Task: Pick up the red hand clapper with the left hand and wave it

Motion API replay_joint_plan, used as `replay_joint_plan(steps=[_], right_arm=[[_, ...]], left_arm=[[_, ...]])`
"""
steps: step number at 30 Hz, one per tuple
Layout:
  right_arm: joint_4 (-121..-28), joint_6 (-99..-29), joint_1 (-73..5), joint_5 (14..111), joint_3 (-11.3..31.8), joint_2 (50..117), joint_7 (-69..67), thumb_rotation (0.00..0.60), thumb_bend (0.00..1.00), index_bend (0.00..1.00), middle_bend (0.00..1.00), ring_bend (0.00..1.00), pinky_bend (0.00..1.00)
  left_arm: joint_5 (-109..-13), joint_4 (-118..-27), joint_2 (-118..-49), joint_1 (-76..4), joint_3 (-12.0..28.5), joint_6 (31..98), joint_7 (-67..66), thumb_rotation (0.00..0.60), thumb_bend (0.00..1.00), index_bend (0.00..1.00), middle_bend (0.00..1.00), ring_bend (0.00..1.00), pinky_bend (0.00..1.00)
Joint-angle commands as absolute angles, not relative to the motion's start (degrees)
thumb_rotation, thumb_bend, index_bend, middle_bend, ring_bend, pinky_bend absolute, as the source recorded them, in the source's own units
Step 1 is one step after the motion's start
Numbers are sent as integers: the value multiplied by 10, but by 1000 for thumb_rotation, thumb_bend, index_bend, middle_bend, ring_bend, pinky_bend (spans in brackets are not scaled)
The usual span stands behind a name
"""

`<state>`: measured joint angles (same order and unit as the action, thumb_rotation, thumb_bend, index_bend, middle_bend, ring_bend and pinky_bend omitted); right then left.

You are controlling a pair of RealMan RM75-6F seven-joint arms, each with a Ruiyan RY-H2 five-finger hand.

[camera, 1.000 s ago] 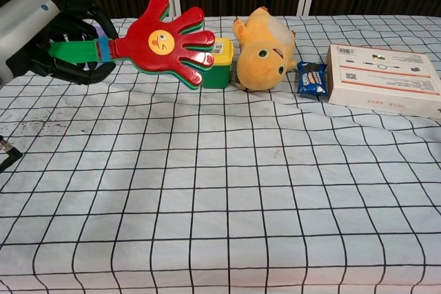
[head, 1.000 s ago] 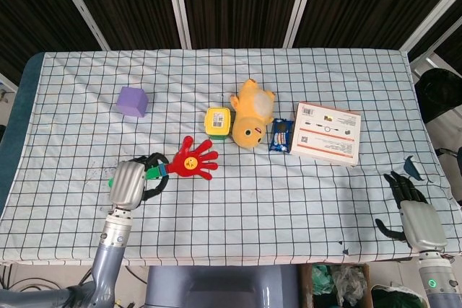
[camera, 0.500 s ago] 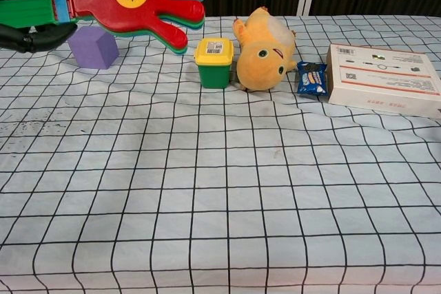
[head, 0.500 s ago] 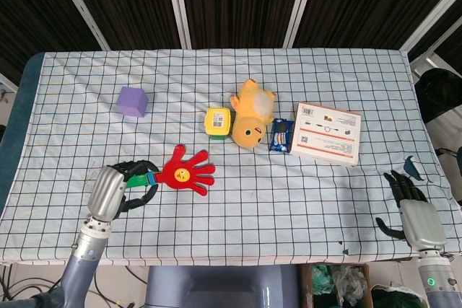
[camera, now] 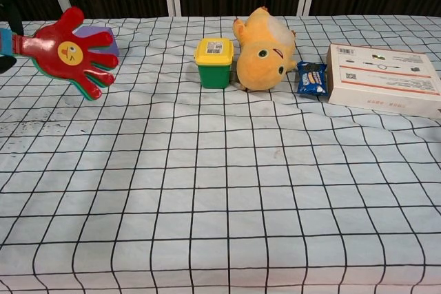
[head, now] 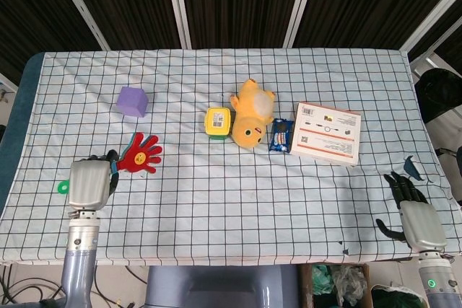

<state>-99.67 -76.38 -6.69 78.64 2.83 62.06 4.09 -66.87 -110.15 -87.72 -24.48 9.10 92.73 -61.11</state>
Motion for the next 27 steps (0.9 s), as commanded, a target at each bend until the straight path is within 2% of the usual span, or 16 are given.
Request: replay_joint_plan(steps=[1, 3, 5, 6, 10, 14, 22, 24, 27], right_arm=[[-997, -763, -67, 785, 29, 620, 42, 600, 238, 0, 0, 0, 146], [-998, -763, -67, 784, 29, 620, 43, 600, 238, 0, 0, 0, 146], [-998, -761, -67, 781, 28, 620, 46, 600, 239, 0, 0, 0, 146], [-999, -761, -67, 780, 29, 620, 48, 600, 238, 0, 0, 0, 146], [-1000, -761, -67, 779, 29, 620, 50, 600, 238, 0, 0, 0, 146], [-1000, -760, -67, 778, 29, 620, 51, 600, 238, 0, 0, 0, 146], [-1001, -761, -67, 778, 29, 620, 52, 600, 238, 0, 0, 0, 146], [-1001, -760, -67, 777, 29, 620, 52, 600, 239, 0, 0, 0, 146], [-1002, -760, -67, 777, 29, 619, 53, 600, 238, 0, 0, 0, 146]], left_arm=[[-640, -1205, -898, -248, 121, 903, -489, 600, 511, 731, 717, 619, 747], [-679, -1211, -882, -241, 114, 858, -350, 600, 511, 731, 717, 619, 747], [-765, -1209, -863, -241, 102, 812, -186, 600, 511, 731, 718, 621, 747], [-822, -1193, -852, -239, 89, 804, -95, 600, 511, 730, 719, 623, 747], [-903, -1157, -845, -233, 78, 821, 41, 600, 512, 731, 721, 626, 747], [-935, -1136, -848, -230, 76, 839, 84, 600, 512, 732, 727, 628, 747], [-923, -1133, -832, -229, 76, 830, 90, 600, 512, 735, 728, 629, 747], [-910, -1126, -831, -224, 77, 831, 63, 600, 512, 738, 729, 632, 748], [-847, -1128, -835, -218, 94, 830, -50, 600, 512, 740, 734, 637, 754]])
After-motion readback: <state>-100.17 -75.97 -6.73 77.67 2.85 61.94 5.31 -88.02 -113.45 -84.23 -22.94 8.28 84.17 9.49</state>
